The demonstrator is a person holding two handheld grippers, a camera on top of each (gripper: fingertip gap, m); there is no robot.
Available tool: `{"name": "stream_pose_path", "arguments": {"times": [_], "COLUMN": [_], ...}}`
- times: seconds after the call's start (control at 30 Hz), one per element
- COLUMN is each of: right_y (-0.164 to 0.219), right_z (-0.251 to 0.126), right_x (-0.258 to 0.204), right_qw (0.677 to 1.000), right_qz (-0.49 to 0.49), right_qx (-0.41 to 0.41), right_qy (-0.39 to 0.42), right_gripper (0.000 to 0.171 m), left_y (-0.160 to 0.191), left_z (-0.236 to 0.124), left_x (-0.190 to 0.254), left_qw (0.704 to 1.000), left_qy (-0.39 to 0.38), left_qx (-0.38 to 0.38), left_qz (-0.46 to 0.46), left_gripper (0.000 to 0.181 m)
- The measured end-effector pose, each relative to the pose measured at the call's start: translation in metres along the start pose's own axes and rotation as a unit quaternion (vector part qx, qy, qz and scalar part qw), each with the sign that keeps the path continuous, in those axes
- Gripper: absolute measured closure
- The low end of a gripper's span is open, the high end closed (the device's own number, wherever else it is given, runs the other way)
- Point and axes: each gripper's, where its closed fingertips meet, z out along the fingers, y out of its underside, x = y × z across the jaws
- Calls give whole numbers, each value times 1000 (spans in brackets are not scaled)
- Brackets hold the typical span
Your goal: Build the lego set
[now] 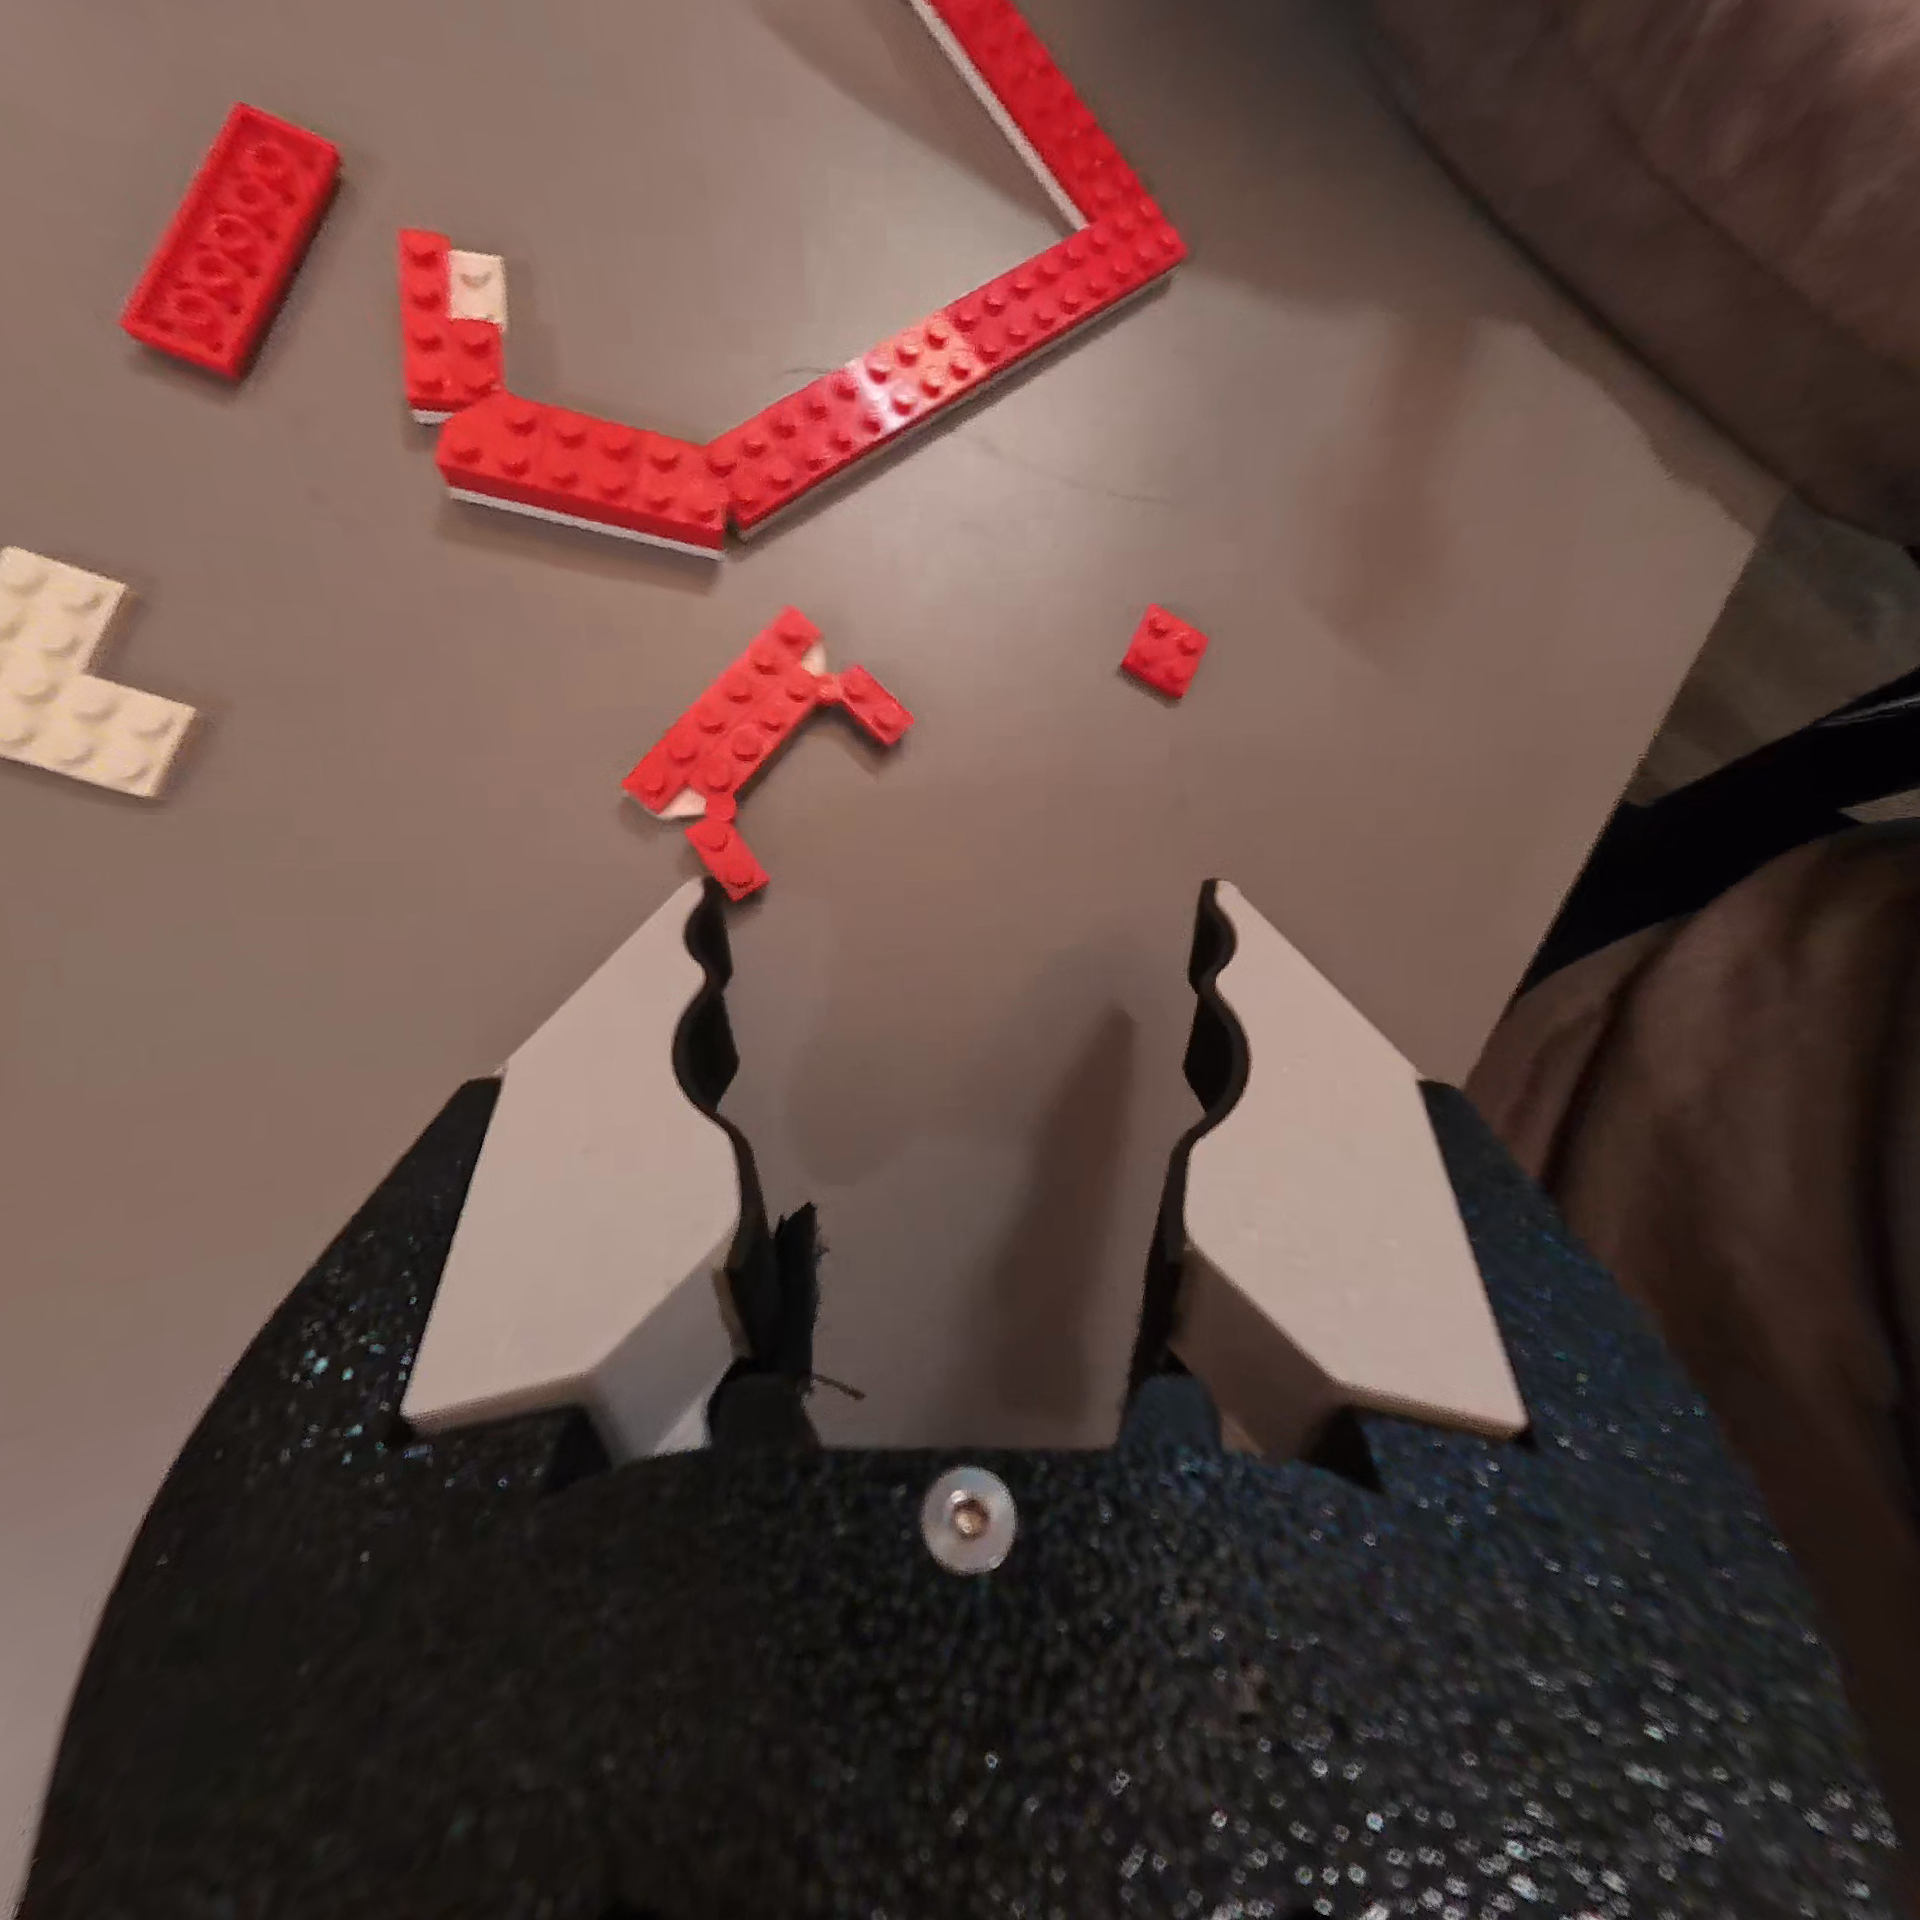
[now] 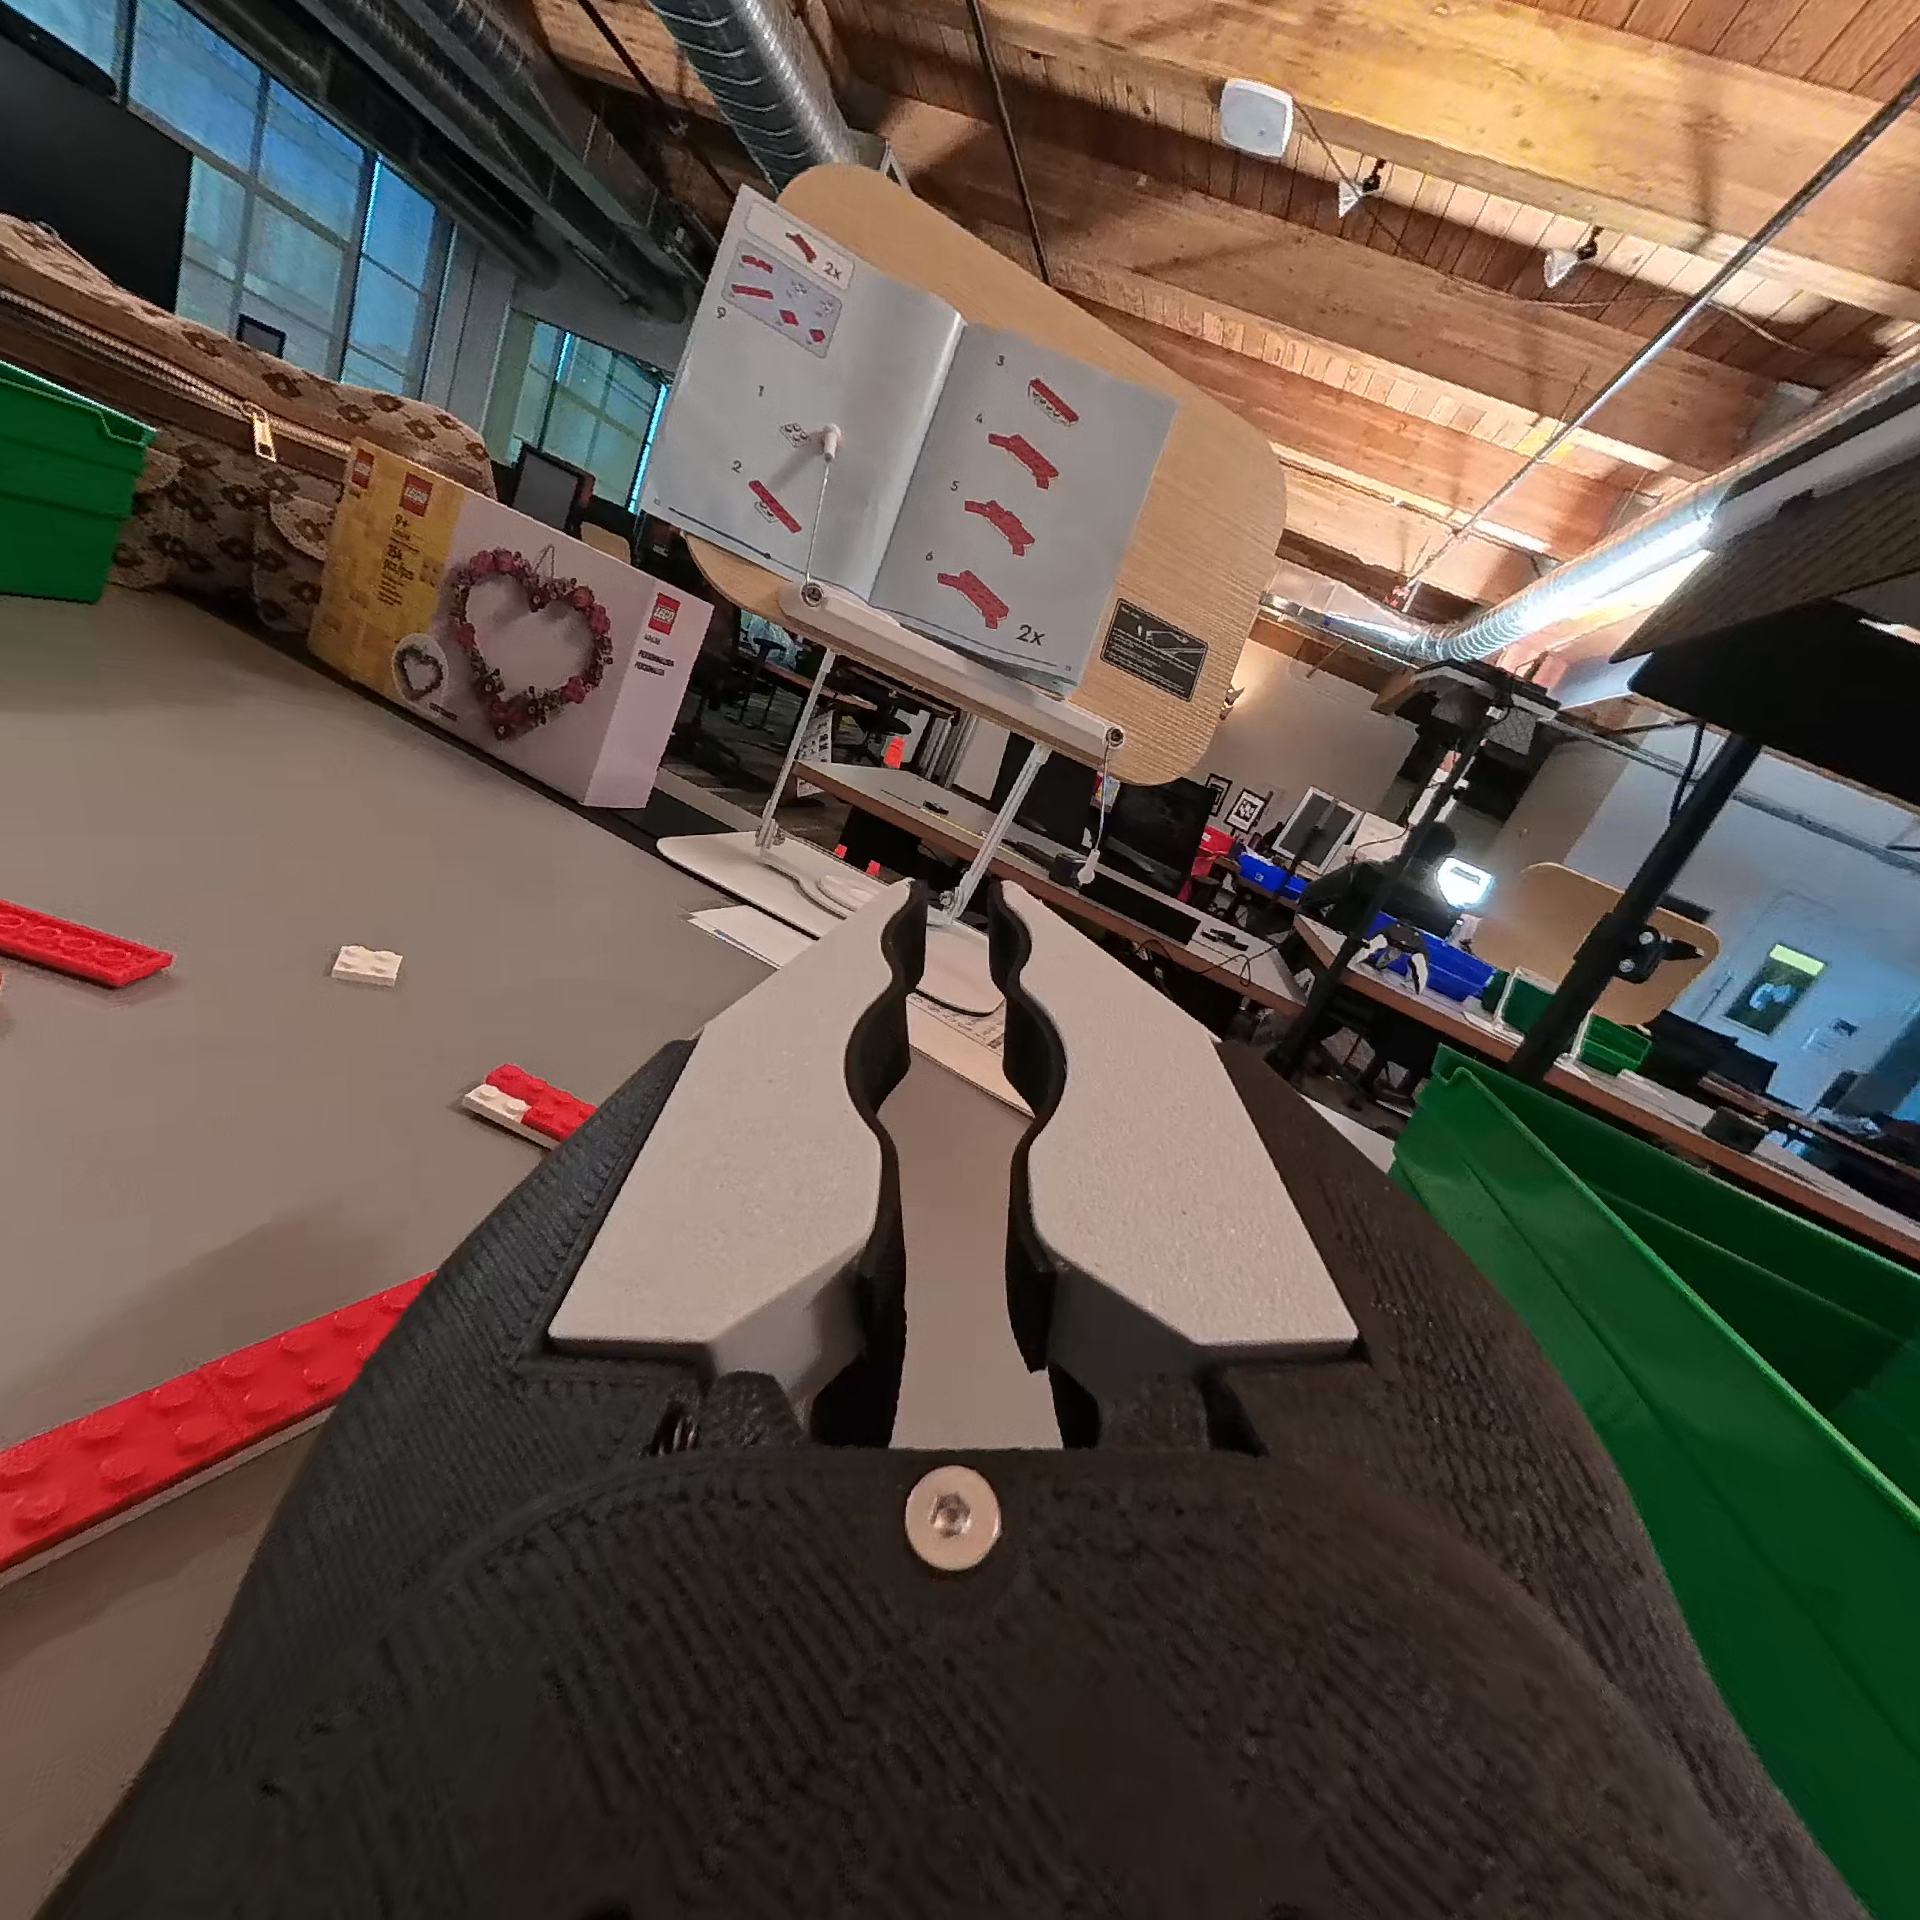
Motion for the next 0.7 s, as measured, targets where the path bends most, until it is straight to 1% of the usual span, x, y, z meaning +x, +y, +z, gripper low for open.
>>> {"name": "stream_pose_path", "arguments": {"times": [0.1,0.2,0.33,0.43,0.53,0.57,0.6,0.63,0.67,0.7], "right_y": [2,0,-10,-18,-26,-31,-39,-49,-57,-62], "right_z": [0,-2,-4,-5,-7,-10,-16,-24,-36,-49], "right_x": [4,5,-5,-24,-45,-57,-75,-99,-127,-154], "right_qw": [1000,1000,1000,997,992,987,978,962,934,898], "right_qz": [5,11,4,-22,-50,-55,-53,-45,-37,-30], "right_qx": [-3,2,24,41,60,70,84,96,98,83], "right_qy": [7,8,-18,-56,-101,-131,-182,-252,-341,-430], "right_gripper": [161,161,158,156,155,154,154,153,153,151], "left_y": [1,-4,-22,-20,-18,-20,-23,-25,-27,-29], "left_z": [4,2,-13,-17,-15,-17,-20,-23,-27,-30], "left_x": [19,23,3,-12,-17,-19,-19,-17,-15,-14], "left_qw": [999,999,993,990,987,984,980,976,971,967], "left_qy": [32,28,-11,-39,-45,-51,-53,-47,-40,-35], "left_qx": [0,22,109,131,148,164,183,204,225,243], "left_qz": [10,34,40,41,52,58,62,65,66,67], "left_gripper": [96,102,112,120,122,123,123,124,125,126]}}
